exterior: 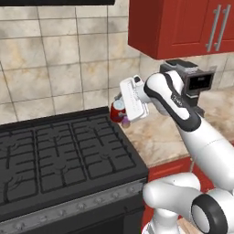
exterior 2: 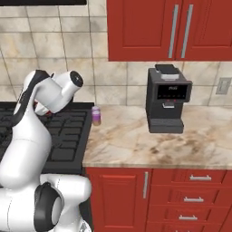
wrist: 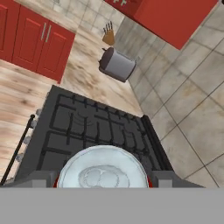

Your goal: Four empty soda cans are scattered around the kitchen. Gather all the cans and cluster them next to the stove for recycling.

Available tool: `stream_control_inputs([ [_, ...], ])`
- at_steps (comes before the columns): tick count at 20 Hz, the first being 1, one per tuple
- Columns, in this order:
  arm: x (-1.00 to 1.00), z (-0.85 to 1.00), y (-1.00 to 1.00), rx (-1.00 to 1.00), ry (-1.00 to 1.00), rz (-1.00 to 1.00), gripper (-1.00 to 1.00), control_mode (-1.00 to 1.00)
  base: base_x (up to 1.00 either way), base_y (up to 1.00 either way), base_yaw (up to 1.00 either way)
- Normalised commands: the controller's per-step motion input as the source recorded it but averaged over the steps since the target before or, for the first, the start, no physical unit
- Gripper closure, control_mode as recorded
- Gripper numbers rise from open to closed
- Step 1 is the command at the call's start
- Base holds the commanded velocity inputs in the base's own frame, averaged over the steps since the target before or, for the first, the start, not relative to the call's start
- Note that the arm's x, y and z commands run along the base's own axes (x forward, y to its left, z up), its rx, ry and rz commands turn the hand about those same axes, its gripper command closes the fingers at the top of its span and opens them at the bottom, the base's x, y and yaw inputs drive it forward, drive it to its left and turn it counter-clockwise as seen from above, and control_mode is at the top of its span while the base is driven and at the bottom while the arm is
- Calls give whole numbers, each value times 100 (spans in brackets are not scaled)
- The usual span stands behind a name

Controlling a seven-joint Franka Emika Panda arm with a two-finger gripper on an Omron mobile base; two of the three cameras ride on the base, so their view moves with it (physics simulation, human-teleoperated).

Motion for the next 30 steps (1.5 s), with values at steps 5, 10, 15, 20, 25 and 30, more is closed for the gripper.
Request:
stream_control_inputs([
  [5,0,0,0,0,0,0,100,100,0,-62,3],
  [10,0,0,0,0,0,0,100,100,6,-31,0],
  [15,0,0,0,0,0,0,100,100,26,-11,0],
  [20,0,0,0,0,0,0,100,100,53,-2,0],
  [25,0,0,0,0,0,0,100,100,31,-3,0],
  [30,0,0,0,0,0,0,100,100,9,0,0],
])
